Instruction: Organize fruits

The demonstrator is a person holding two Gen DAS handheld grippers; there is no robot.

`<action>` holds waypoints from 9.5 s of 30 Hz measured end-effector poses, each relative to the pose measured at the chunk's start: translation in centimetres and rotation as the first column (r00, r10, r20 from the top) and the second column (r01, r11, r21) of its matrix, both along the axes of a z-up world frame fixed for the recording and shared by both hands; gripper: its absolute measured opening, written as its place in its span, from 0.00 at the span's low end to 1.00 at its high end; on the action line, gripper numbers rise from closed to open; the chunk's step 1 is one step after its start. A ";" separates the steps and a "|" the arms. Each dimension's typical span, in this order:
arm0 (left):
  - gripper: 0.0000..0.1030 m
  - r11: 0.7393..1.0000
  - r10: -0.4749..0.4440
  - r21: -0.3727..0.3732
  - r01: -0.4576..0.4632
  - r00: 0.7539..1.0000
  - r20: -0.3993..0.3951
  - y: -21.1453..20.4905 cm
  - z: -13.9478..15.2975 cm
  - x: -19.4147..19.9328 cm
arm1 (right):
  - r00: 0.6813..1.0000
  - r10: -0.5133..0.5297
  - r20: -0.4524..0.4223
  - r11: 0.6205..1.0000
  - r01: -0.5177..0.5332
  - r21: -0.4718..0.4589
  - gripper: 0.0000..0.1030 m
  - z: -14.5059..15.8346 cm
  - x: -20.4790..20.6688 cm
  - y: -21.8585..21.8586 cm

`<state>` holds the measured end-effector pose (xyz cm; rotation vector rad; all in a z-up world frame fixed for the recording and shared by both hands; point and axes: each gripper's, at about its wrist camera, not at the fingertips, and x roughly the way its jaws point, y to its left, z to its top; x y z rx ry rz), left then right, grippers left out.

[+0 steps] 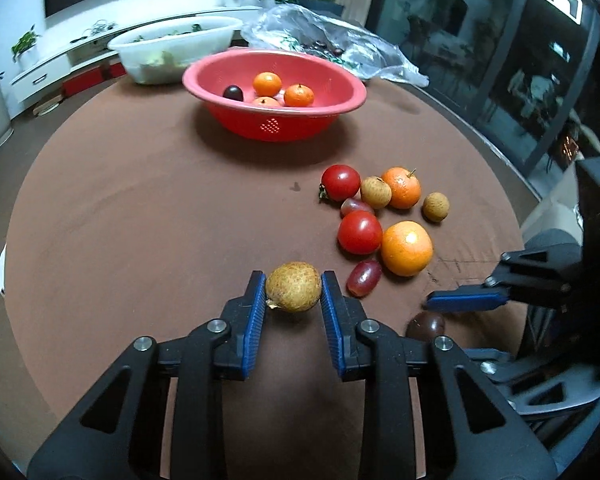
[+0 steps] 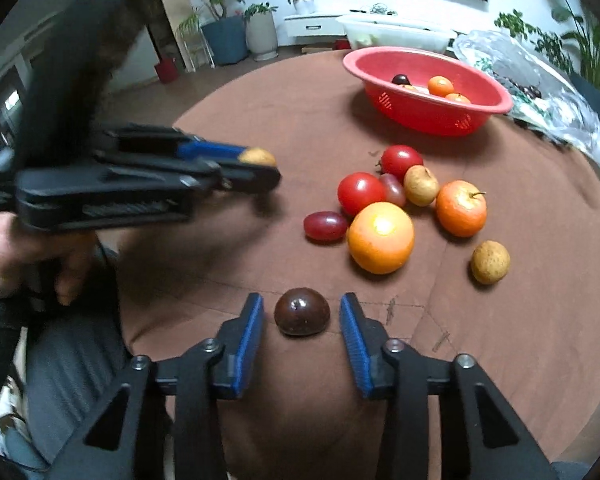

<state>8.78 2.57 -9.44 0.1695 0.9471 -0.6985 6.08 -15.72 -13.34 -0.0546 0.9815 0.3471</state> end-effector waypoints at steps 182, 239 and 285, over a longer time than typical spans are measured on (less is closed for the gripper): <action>0.71 0.984 0.170 0.026 -0.178 0.967 0.189 -8.2 3.7 14.8 | 0.991 -0.135 -0.002 0.991 0.135 -0.018 0.45 3.8 24.7 -8.8; 0.31 0.998 0.065 -0.003 -0.065 0.998 0.007 -9.6 -1.4 -0.1 | 0.981 -0.192 0.024 0.980 0.191 0.055 0.63 1.9 3.8 -12.3; 0.42 0.993 0.121 -0.008 -0.121 0.993 -0.016 -8.6 -1.7 0.0 | 0.983 -0.182 0.004 0.983 0.182 -0.023 0.31 0.2 4.2 -11.6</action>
